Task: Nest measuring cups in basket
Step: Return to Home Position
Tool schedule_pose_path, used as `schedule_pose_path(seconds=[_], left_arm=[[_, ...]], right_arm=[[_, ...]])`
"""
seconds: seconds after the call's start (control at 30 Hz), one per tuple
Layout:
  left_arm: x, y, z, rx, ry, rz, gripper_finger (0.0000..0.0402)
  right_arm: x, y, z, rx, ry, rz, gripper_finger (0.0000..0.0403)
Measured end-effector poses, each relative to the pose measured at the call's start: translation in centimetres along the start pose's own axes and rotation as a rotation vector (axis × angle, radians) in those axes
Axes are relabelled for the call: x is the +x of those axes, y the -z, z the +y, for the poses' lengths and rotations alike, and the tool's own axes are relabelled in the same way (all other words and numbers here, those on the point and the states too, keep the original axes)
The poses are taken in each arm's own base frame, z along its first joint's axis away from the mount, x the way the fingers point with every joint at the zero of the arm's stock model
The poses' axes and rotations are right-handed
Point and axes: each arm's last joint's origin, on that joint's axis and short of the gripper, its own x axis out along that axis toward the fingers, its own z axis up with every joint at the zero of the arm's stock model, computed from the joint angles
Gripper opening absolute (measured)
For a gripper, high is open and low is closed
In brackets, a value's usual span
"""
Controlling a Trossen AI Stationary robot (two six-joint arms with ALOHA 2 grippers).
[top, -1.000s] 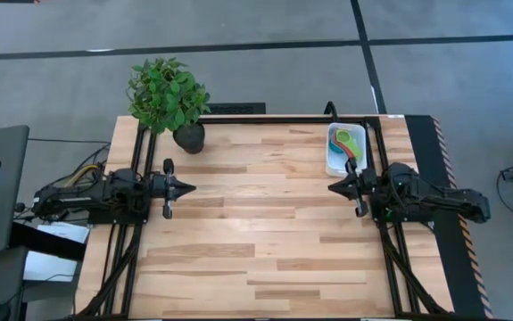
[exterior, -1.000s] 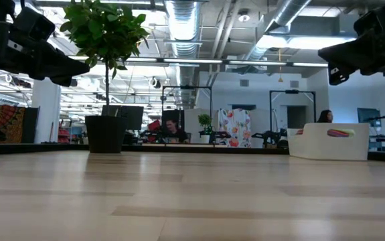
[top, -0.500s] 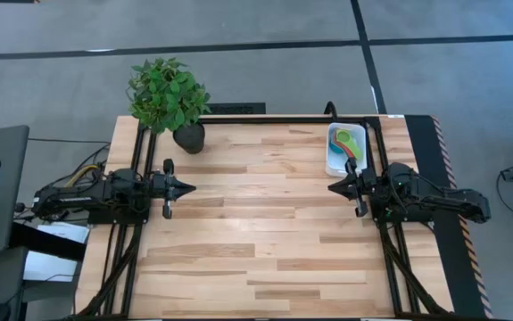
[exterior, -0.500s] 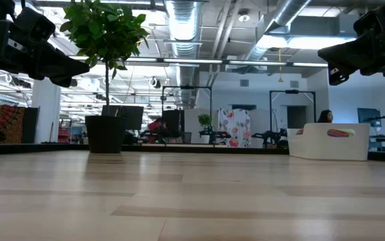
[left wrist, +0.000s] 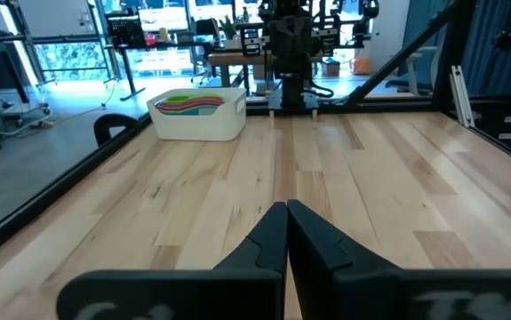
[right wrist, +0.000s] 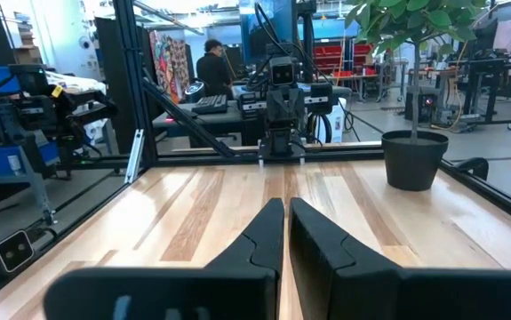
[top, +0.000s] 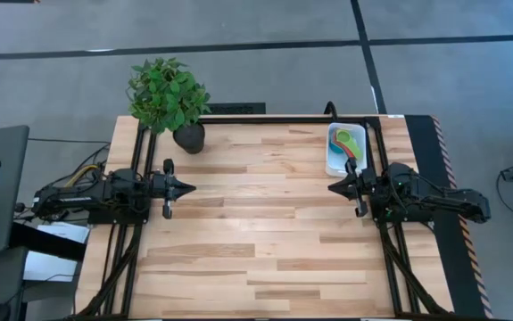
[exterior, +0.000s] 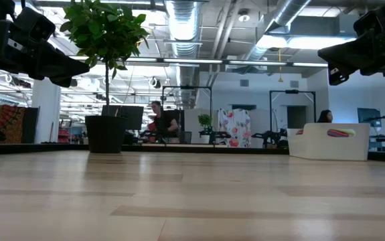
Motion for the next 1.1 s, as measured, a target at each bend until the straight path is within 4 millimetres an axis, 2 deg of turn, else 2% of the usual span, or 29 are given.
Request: schedule_pose_path(seconds=[1.1], left_arm=[[0.0,0.01,0.0,0.001,0.0,0.001,0.0]], right_arm=[[0.0,0.01,0.0,0.001,-0.001,0.001,0.004]])
